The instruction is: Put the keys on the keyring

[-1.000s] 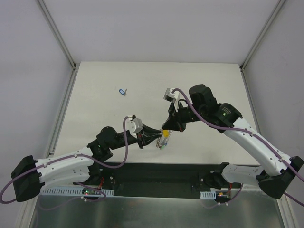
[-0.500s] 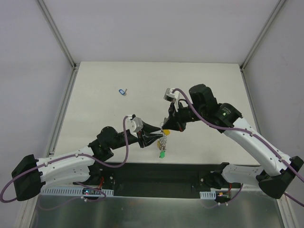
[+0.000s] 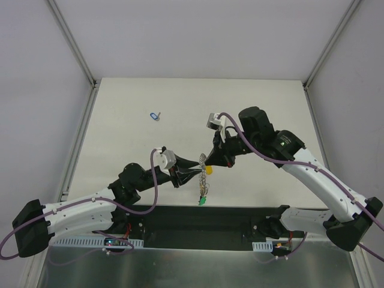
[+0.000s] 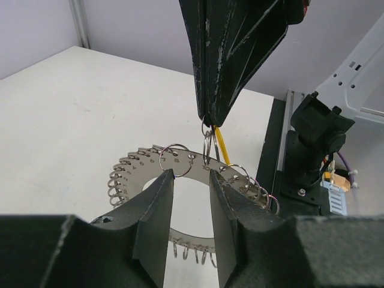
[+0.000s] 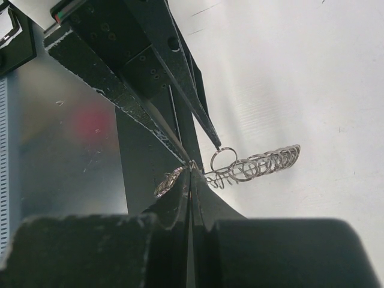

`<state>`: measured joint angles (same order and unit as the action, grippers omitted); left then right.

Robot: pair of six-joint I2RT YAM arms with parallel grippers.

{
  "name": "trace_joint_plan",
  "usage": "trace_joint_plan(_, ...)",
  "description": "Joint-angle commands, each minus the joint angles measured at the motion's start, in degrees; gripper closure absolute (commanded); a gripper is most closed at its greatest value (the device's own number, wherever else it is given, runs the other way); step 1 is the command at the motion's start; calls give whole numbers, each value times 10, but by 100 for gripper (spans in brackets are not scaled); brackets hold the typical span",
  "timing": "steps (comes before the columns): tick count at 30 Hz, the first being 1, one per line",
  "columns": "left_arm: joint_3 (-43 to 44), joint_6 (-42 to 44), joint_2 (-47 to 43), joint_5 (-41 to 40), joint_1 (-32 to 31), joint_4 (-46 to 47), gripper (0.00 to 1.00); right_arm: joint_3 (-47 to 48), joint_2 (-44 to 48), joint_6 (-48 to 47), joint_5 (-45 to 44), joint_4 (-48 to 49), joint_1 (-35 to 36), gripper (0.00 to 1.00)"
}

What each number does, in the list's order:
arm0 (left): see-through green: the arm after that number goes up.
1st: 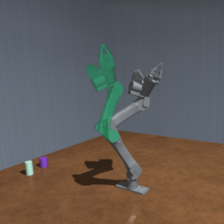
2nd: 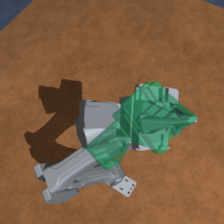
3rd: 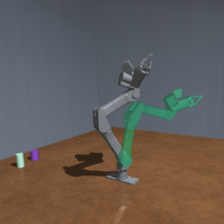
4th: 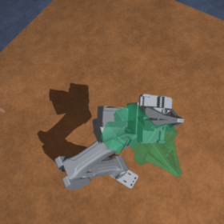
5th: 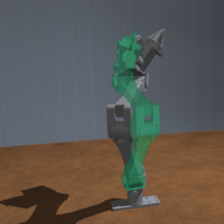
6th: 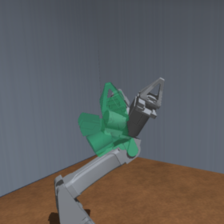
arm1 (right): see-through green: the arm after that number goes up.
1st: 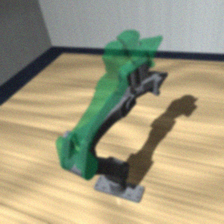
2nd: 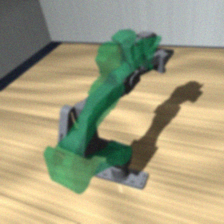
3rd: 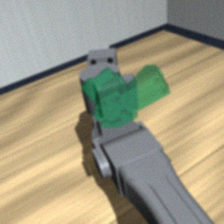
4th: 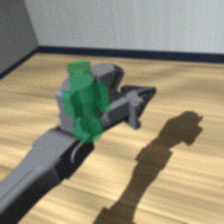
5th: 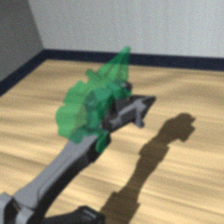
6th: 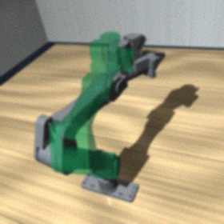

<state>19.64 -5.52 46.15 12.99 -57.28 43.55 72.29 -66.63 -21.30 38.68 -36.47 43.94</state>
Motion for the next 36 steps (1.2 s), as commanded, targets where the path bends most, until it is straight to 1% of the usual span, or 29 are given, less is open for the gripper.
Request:
trace_joint_plan(1, 0, 8, 11, 6, 2, 37, 71, 3, 0, -12, 32, 18, -3, 99)
trace_joint_plan(8, 10, 13, 40, 6, 3, 66, 71, 3, -3, -11, 37, 18, -3, 99)
trace_joint_plan(12, 16, 11, 52, 29, 2, 74, 72, 2, -3, -12, 32, 18, -3, 99)
trace_joint_plan(20, 20, 2, 39, 65, 2, 77, 74, 3, -3, -12, 28, 17, -4, 99)
trace_joint_plan(24, 23, 2, 33, 62, 3, 77, 75, 5, -5, -11, 29, 17, -4, 99)
trace_joint_plan(31, 33, 2, 48, 59, 2, 82, 78, 8, -7, -8, 31, 17, -4, 99)
trace_joint_plan(35, 34, 1, 57, 59, 3, 83, 85, 12, -6, -6, 31, 17, -4, 99)
trace_joint_plan(36, 34, 0, 57, 60, 2, 83, 90, 13, -7, -7, 31, 15, -4, 99)
